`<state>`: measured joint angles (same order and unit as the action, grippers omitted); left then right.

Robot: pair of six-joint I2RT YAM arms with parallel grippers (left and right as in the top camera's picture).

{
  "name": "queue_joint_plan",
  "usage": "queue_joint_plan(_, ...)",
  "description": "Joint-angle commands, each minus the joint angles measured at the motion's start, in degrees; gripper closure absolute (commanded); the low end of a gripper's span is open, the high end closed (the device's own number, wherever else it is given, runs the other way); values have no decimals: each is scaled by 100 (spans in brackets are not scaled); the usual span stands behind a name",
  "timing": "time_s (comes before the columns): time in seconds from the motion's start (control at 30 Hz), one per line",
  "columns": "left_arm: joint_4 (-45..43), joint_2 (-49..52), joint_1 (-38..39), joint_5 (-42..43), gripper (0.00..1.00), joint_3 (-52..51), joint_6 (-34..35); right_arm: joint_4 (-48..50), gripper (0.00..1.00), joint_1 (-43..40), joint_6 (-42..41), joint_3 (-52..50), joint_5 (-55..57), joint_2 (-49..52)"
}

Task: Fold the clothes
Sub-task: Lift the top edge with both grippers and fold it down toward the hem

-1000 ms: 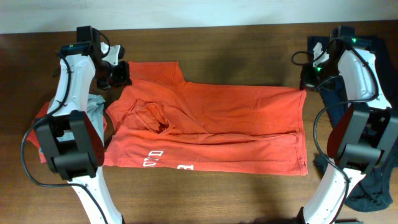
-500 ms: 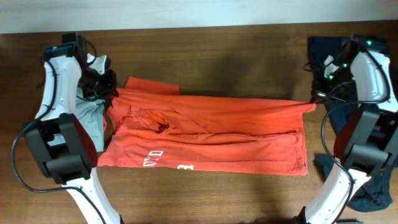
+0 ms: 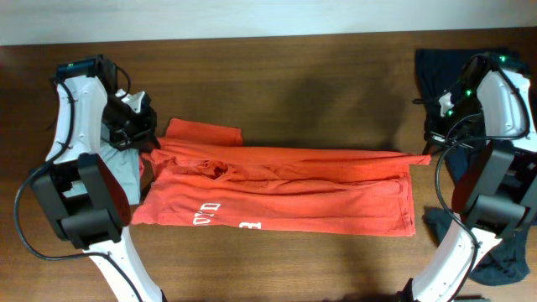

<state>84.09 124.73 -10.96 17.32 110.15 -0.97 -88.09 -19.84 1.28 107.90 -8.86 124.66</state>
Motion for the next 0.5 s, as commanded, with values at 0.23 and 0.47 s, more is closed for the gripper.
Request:
queue_joint_plan(0.23,691,-225,-157,-225,100,101,13,-588,94,-55,7,0,254,-131)
queue_joint_plan(0.47,857,-223,-157,-369,100,-15,13,-590,91,-55,22,-826,378,-131)
